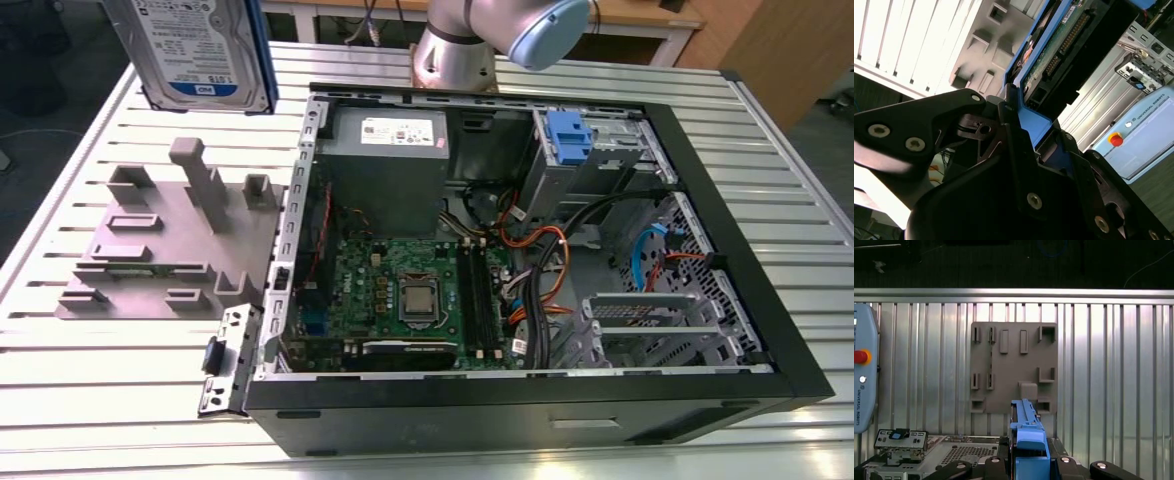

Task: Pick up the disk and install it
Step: 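Pick up the disk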

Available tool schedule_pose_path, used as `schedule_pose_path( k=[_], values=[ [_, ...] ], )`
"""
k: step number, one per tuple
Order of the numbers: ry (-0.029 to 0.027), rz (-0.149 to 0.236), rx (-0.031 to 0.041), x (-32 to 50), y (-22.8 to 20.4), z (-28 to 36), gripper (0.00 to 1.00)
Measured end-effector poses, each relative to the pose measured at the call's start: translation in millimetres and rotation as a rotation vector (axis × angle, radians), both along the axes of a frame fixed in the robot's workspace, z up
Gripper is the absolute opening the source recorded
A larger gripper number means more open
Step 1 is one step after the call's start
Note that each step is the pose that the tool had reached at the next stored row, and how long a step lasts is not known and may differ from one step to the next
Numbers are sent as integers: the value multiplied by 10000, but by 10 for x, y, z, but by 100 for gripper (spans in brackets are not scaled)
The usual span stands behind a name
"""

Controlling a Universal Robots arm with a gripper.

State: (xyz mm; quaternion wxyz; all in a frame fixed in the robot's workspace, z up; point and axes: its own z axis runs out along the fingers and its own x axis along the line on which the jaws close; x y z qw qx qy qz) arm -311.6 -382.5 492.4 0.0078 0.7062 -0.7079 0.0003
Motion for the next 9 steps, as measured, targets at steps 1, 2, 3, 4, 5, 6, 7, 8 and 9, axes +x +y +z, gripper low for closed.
schedule_pose_path(
  k=[1, 2, 3, 4, 5, 6, 7, 8, 9],
  values=[
    [0, 0, 1, 2, 0, 0, 36],
    [0, 0, 1, 5, 0, 0, 36],
    [0, 0, 1, 8, 0, 0, 36],
    [0, 0, 0, 11, 0, 0, 36],
    [0, 1, 0, 13, 0, 0, 36],
    [0, 0, 0, 16, 0, 0, 36],
    [0, 0, 0, 19, 0, 0, 36],
    [0, 0, 0, 22, 0, 0, 36],
    [-1, 0, 1, 25, 0, 0, 36]
  ],
)
